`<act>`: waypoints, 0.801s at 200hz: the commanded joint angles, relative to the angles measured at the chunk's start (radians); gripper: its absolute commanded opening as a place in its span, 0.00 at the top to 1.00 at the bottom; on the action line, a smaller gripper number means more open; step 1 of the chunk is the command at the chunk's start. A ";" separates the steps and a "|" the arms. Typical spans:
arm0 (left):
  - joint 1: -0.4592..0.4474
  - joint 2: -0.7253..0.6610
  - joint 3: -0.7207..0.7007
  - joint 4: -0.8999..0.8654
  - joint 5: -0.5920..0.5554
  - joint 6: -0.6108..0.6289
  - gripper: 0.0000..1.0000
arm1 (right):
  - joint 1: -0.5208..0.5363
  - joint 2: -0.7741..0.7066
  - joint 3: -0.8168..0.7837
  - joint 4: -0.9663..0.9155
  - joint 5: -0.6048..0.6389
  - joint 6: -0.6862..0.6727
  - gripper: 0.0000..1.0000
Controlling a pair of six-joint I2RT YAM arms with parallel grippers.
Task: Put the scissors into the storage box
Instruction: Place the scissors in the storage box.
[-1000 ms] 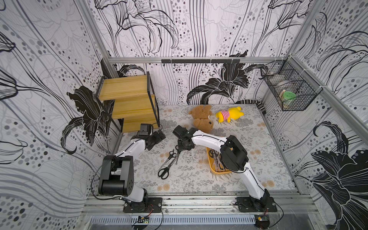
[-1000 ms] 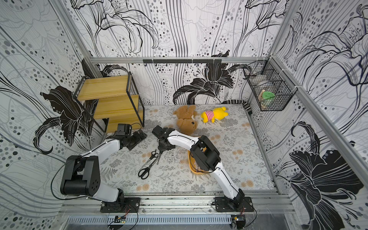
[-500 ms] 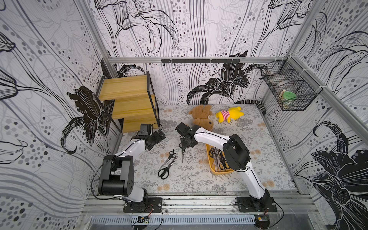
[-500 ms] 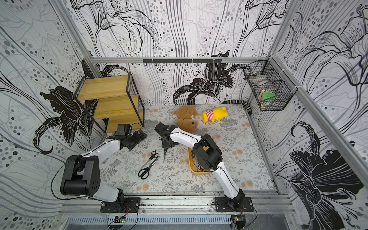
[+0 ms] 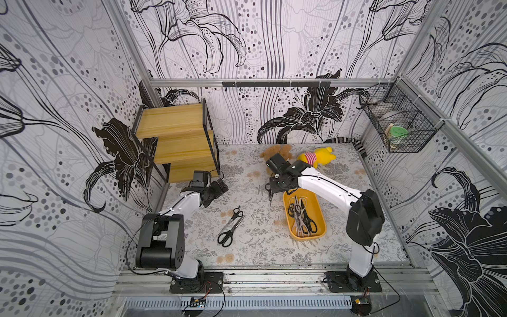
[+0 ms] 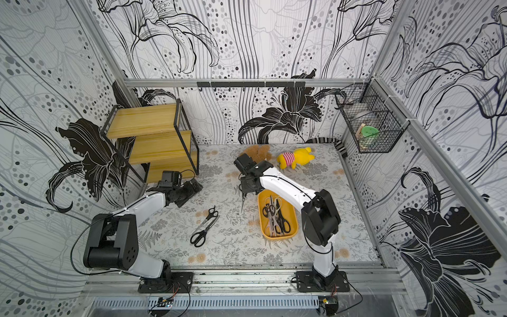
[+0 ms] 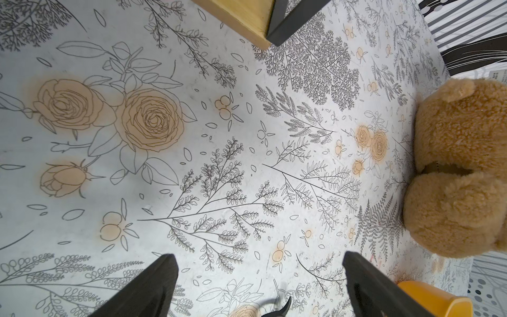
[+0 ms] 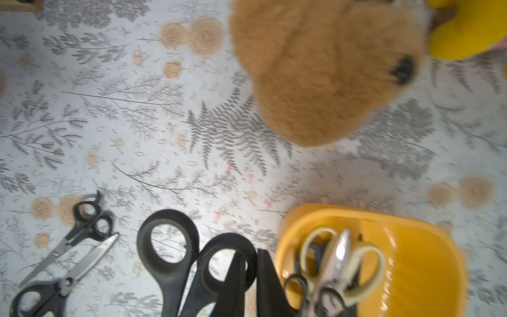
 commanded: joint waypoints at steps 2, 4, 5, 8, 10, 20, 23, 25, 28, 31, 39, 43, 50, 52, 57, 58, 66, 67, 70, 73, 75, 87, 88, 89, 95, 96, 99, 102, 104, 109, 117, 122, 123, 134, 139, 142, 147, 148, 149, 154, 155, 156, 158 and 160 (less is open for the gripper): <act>-0.002 0.019 -0.017 0.040 0.013 -0.003 0.01 | -0.052 -0.109 -0.131 -0.022 0.049 -0.030 1.00; -0.002 0.018 -0.017 0.041 0.014 -0.003 0.01 | -0.058 -0.117 -0.141 -0.020 0.050 -0.031 1.00; -0.002 0.019 -0.017 0.042 0.015 -0.004 0.01 | -0.062 -0.121 -0.147 -0.019 0.050 -0.032 1.00; -0.002 0.019 -0.018 0.041 0.015 -0.003 0.01 | -0.068 -0.133 -0.166 -0.015 0.052 -0.033 1.00; -0.003 0.019 -0.018 0.043 0.015 -0.003 0.01 | -0.075 -0.143 -0.179 -0.012 0.052 -0.034 1.00; -0.002 0.017 -0.021 0.045 0.015 -0.003 0.01 | -0.106 -0.172 -0.236 0.002 0.051 -0.041 1.00; -0.003 0.016 -0.021 0.045 0.015 -0.003 0.01 | -0.114 -0.194 -0.253 0.007 0.049 -0.042 1.00; -0.003 0.016 -0.023 0.045 0.014 -0.003 0.01 | -0.119 -0.205 -0.263 0.009 0.048 -0.043 1.00; -0.003 0.016 -0.023 0.047 0.015 -0.003 0.01 | -0.125 -0.213 -0.278 0.014 0.045 -0.048 1.00; -0.003 0.015 -0.024 0.048 0.014 -0.003 0.01 | -0.132 -0.222 -0.293 0.020 0.044 -0.050 1.00; -0.003 0.013 -0.026 0.050 0.013 -0.003 0.01 | -0.142 -0.240 -0.326 0.034 0.047 -0.059 1.00; -0.003 0.011 -0.026 0.050 0.012 -0.003 0.01 | -0.147 -0.246 -0.339 0.039 0.050 -0.061 1.00; -0.003 0.012 -0.028 0.049 0.010 -0.003 0.01 | -0.152 -0.251 -0.359 0.045 0.054 -0.066 1.00; -0.002 0.011 -0.028 0.050 0.010 -0.003 0.01 | -0.152 -0.252 -0.364 0.046 0.055 -0.067 1.00; -0.002 0.010 -0.028 0.050 0.008 -0.004 0.01 | -0.153 -0.252 -0.376 0.049 0.058 -0.071 1.00; -0.002 0.010 -0.028 0.050 0.008 -0.003 0.01 | -0.154 -0.252 -0.378 0.050 0.059 -0.072 1.00; -0.003 0.009 -0.029 0.047 0.009 -0.005 0.01 | -0.154 -0.251 -0.394 0.059 0.067 -0.075 1.00; -0.003 0.009 -0.030 0.047 0.009 -0.006 0.01 | -0.154 -0.251 -0.396 0.061 0.067 -0.076 1.00; -0.003 0.008 -0.031 0.048 0.009 -0.007 0.01 | -0.154 -0.250 -0.402 0.063 0.068 -0.077 1.00; -0.003 0.008 -0.031 0.046 0.010 -0.008 0.01 | -0.154 -0.248 -0.408 0.068 0.069 -0.077 1.00; -0.003 0.006 -0.031 0.046 0.010 -0.008 0.01 | -0.153 -0.247 -0.412 0.071 0.069 -0.076 1.00; -0.004 0.002 -0.034 0.044 0.011 -0.011 0.01 | -0.155 -0.237 -0.433 0.089 0.068 -0.078 1.00; -0.004 0.002 -0.034 0.044 0.012 -0.011 0.01 | -0.154 -0.236 -0.435 0.091 0.067 -0.078 1.00; -0.004 0.002 -0.034 0.043 0.011 -0.011 0.01 | -0.154 -0.236 -0.436 0.093 0.067 -0.078 1.00; -0.005 -0.001 -0.035 0.040 0.010 -0.010 0.01 | -0.154 -0.231 -0.443 0.101 0.066 -0.077 1.00; -0.006 -0.002 -0.035 0.039 0.010 -0.010 0.01 | -0.155 -0.230 -0.444 0.102 0.065 -0.076 1.00; -0.007 -0.003 -0.035 0.036 0.008 -0.010 0.01 | -0.155 -0.227 -0.447 0.106 0.064 -0.077 1.00; -0.007 -0.005 -0.035 0.032 0.007 -0.011 0.01 | -0.155 -0.224 -0.452 0.109 0.064 -0.076 1.00; -0.008 -0.006 -0.035 0.030 0.007 -0.011 0.01 | -0.155 -0.222 -0.453 0.112 0.064 -0.075 1.00; -0.010 -0.009 -0.035 0.026 0.006 -0.010 0.01 | -0.154 -0.217 -0.458 0.117 0.065 -0.073 1.00; -0.014 -0.016 -0.040 0.019 0.005 -0.011 0.01 | -0.153 -0.207 -0.464 0.124 0.067 -0.072 1.00; -0.017 -0.022 -0.046 0.016 0.003 -0.013 0.01 | -0.155 -0.203 -0.468 0.130 0.067 -0.072 1.00; -0.018 -0.023 -0.047 0.016 0.003 -0.013 0.01 | -0.154 -0.202 -0.469 0.130 0.067 -0.071 1.00; -0.030 -0.034 -0.057 0.005 -0.001 -0.018 0.01 | -0.155 -0.190 -0.473 0.137 0.070 -0.072 1.00; -0.039 -0.037 -0.060 0.001 -0.005 -0.019 0.01 | -0.154 -0.185 -0.473 0.139 0.074 -0.072 0.98; -0.044 -0.039 -0.063 -0.004 -0.009 -0.019 0.01 | -0.154 -0.183 -0.473 0.139 0.077 -0.072 0.97; -0.054 -0.044 -0.067 -0.013 -0.015 -0.020 0.01 | -0.154 -0.183 -0.475 0.141 0.080 -0.072 0.95; -0.057 -0.045 -0.068 -0.014 -0.015 -0.020 0.01 | -0.155 -0.182 -0.476 0.141 0.081 -0.072 0.94; -0.060 -0.046 -0.069 -0.015 -0.016 -0.019 0.01 | -0.154 -0.182 -0.476 0.141 0.081 -0.072 0.94; -0.072 -0.049 -0.074 -0.020 -0.025 -0.021 0.01 | -0.154 -0.183 -0.476 0.143 0.085 -0.072 0.92; -0.075 -0.051 -0.075 -0.022 -0.026 -0.022 0.01 | -0.154 -0.182 -0.476 0.143 0.086 -0.072 0.91; -0.078 -0.052 -0.076 -0.023 -0.028 -0.022 0.01 | -0.155 -0.182 -0.476 0.143 0.087 -0.071 0.90; -0.083 -0.053 -0.078 -0.025 -0.032 -0.023 0.01 | -0.155 -0.183 -0.476 0.142 0.087 -0.071 0.88; -0.089 -0.053 -0.081 -0.027 -0.034 -0.024 0.01 | -0.154 -0.183 -0.477 0.142 0.090 -0.072 0.87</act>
